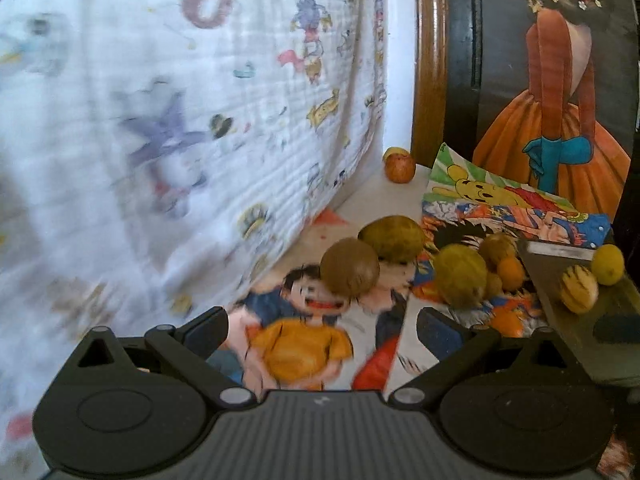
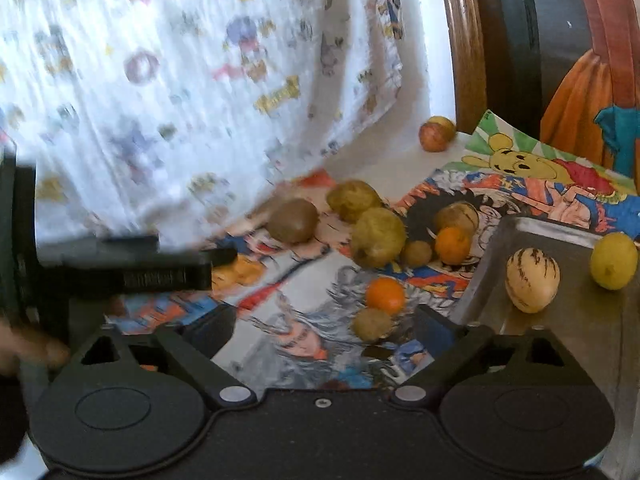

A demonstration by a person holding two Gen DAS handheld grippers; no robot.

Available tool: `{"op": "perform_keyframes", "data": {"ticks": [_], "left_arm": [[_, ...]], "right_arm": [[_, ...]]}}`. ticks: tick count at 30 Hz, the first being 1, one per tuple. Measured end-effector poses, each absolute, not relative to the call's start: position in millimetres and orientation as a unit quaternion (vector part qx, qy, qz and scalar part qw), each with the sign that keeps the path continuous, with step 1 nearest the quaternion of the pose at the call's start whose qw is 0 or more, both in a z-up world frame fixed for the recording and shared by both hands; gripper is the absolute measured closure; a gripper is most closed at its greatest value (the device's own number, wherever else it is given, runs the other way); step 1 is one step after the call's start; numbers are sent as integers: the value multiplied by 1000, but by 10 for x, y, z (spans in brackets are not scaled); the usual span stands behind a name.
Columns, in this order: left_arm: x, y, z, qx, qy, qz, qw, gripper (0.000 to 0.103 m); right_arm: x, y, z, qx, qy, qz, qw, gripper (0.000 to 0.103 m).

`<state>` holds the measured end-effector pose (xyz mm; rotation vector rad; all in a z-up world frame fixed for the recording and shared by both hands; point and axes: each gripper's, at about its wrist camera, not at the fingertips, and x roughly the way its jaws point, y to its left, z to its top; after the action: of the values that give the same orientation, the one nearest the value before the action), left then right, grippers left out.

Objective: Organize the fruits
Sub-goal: 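Grasp the brown kiwi with the left tool while the right tool grasps a small olive fruit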

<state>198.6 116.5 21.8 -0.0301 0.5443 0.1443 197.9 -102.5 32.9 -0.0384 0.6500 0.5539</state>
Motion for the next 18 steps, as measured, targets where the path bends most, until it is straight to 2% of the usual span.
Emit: {"op": "perform_keyframes", "data": {"ticks": [6, 10, 14, 18], "left_arm": [[2480, 1214, 47, -1, 270, 34, 962, 1], [2752, 1252, -83, -2, 278, 28, 960, 1], [2934, 1278, -175, -6, 289, 27, 957, 2], [3070, 1285, -195, -18, 299, 16, 954, 9]], "right_arm": [[2201, -927, 69, -29, 340, 255, 905, 26], [2287, -871, -27, -35, 356, 253, 899, 41], [2360, -889, -88, -27, 362, 247, 898, 48], [2386, -890, -115, -27, 358, 245, 900, 54]]}}
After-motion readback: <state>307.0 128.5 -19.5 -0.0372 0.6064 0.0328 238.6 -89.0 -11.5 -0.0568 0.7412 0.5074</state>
